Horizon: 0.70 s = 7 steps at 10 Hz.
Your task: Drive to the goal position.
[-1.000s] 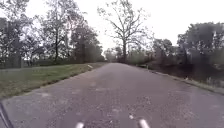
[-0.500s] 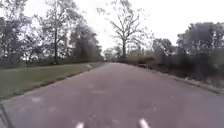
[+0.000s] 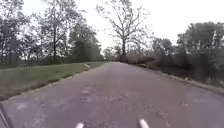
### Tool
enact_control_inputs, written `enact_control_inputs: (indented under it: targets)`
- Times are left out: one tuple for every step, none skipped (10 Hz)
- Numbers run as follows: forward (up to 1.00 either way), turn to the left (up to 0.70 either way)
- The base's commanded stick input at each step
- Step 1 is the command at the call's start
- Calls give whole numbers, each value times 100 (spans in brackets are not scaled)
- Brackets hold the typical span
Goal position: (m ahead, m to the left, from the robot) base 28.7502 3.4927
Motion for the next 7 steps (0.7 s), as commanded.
enact_control_inputs:
  targets:
    - [70, 0]
    - [70, 0]
    - [70, 0]
    - [70, 0]
    - [70, 0]
    - [70, 0]
    - [70, 0]
